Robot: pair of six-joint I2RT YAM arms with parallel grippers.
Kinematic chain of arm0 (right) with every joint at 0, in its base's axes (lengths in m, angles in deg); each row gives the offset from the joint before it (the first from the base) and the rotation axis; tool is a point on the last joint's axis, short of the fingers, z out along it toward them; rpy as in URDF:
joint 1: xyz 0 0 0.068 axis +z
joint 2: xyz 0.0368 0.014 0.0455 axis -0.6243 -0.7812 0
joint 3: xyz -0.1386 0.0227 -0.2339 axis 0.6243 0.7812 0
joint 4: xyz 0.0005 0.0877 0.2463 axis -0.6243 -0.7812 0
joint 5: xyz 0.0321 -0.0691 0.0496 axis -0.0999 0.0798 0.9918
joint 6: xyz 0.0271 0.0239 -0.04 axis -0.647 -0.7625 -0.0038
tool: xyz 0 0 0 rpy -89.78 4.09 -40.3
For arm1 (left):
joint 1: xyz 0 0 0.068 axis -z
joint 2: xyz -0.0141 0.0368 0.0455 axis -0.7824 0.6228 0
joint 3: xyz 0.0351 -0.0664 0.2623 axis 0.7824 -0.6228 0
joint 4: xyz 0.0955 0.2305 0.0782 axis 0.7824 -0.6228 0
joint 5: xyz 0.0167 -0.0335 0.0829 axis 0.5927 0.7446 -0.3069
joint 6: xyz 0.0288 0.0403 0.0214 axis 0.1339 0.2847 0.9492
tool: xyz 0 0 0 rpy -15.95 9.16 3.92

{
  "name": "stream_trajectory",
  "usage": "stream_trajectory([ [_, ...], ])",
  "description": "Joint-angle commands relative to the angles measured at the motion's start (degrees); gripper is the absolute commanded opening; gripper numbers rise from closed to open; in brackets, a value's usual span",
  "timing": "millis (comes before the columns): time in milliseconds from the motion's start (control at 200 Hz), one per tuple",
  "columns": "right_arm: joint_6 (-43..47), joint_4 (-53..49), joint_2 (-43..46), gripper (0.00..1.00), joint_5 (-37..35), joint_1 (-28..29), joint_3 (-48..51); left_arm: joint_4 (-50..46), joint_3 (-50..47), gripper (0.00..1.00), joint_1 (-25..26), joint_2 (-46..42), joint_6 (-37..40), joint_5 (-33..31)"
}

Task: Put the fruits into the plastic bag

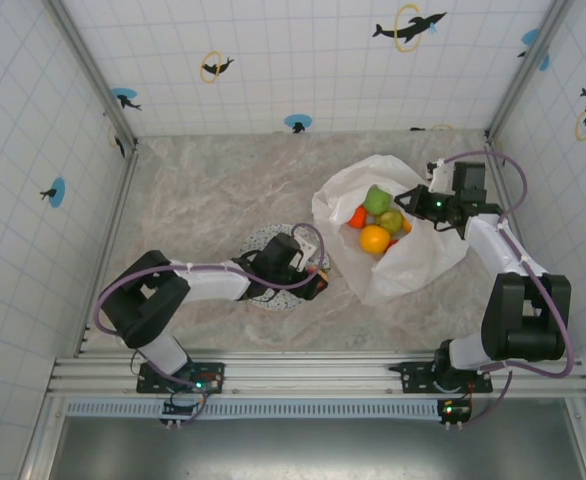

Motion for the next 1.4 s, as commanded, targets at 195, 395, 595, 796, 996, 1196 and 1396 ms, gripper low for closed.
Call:
stream_trajectory([
  [195, 0.6, 1.2, -0.6, 0.0, 0.7, -0.5, 0.8, 1.3, 0.9, 0.55, 0.4, -0.3, -0.9, 0.1],
  [395, 0.6, 1.2, -0.5, 0.0, 0.9, -0.6, 0.8, 1.7, -0.6, 0.51, 0.4, -4.1, -1.1, -0.6],
  [595, 0.4, 1.4, -0.6, 0.0, 0.9, -0.6, 0.8, 3.1, -1.0, 0.5, 2.4, -8.4, 2.5, 1.1],
  [796, 0.1, 1.4, -0.5, 0.0, 0.9, -0.5, 0.8, 1.7, 7.5, 0.5, 6.9, -4.1, 7.9, 1.8],
  [996, -0.3, 1.3, 0.5, 0.0, 0.8, -0.3, 0.7, -1.2, 19.0, 0.49, 8.3, 4.1, 9.7, -1.5],
  [1196, -0.6, 1.0, 1.6, 0.0, 0.5, -0.2, 0.7, -0.4, 25.6, 0.49, 8.2, 9.2, 9.6, -8.9],
  [1396, -0.9, 0.5, 2.6, 0.0, 0.1, 0.5, 1.2, 4.1, 29.6, 0.51, 8.0, 12.9, 8.6, -12.1],
])
